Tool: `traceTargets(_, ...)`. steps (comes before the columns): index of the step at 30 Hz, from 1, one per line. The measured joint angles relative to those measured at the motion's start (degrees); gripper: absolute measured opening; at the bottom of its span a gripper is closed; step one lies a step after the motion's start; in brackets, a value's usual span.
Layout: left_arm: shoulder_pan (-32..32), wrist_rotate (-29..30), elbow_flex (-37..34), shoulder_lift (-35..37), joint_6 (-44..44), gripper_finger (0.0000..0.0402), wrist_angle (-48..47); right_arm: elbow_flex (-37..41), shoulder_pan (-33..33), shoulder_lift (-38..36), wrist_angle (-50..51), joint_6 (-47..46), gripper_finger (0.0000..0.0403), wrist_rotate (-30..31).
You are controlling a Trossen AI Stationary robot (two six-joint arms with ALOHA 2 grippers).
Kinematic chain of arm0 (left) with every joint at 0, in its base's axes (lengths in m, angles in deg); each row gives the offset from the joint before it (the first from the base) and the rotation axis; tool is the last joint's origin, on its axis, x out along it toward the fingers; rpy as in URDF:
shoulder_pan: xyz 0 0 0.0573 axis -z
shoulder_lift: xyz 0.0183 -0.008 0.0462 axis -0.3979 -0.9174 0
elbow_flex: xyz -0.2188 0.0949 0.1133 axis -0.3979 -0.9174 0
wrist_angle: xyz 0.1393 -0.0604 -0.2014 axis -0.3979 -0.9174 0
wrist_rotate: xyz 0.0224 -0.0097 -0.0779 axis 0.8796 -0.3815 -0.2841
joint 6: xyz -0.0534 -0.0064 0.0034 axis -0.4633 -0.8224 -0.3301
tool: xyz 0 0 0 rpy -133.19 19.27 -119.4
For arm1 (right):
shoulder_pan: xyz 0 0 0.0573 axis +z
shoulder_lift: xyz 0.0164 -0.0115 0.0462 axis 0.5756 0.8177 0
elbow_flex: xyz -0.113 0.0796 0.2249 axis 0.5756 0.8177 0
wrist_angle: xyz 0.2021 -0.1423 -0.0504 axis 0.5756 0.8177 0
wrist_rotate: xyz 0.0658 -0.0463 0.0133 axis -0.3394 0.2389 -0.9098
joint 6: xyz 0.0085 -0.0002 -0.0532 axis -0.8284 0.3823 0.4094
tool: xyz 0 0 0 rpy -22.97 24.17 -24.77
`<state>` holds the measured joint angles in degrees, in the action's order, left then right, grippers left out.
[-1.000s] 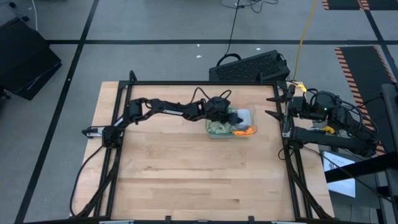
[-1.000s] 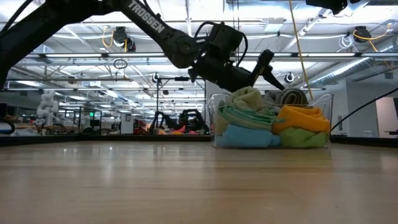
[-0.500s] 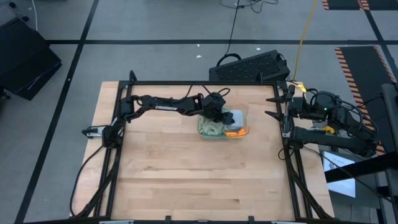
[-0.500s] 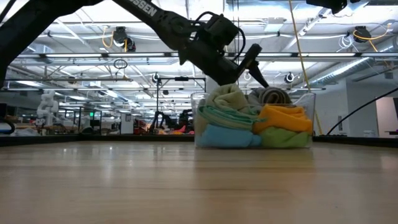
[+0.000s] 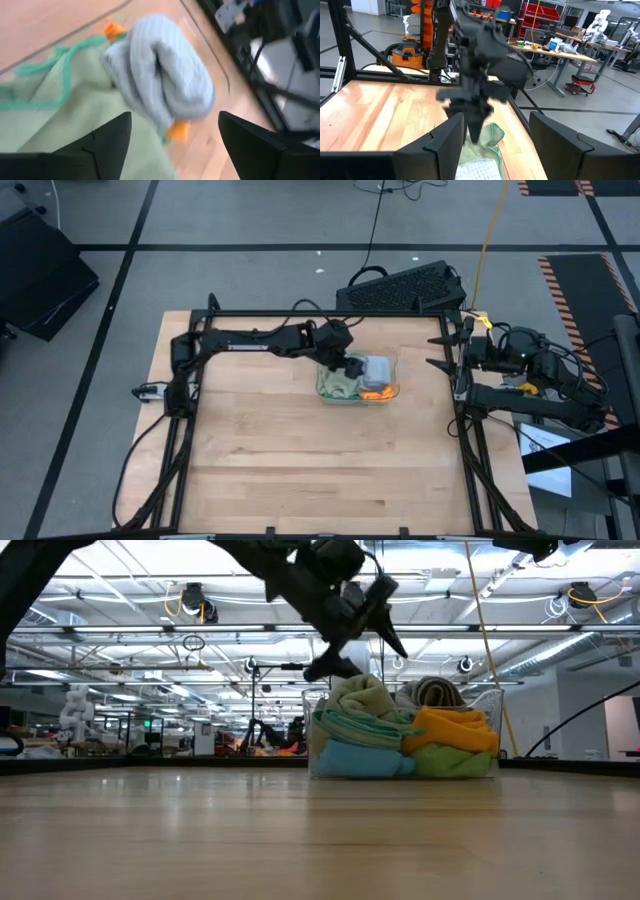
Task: Fold microfiber towels
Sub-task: Put the folded gray microfiber cloth into the transparent bin
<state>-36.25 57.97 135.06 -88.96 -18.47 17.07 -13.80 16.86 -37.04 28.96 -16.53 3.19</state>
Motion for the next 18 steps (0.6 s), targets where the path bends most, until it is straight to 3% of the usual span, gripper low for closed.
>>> traceTargets(5,1.64,6.38,0.01,6.64,10.35,0.0278,-8.32,0.0,0.01,0.0,1.48,-0.92,0.0217,0.0)
traceTargets(11,8.9,25.31,-0.63,14.39,18.8,0.021,-15.25,0.35,0.0,0.58,2.17,-4.95,0.0203,0.02)
traceTargets(18,16.94,40.29,-7.79,22.24,22.69,0.0129,-13.51,8.61,0.11,7.82,-8.17,-8.11,0.013,-2.76)
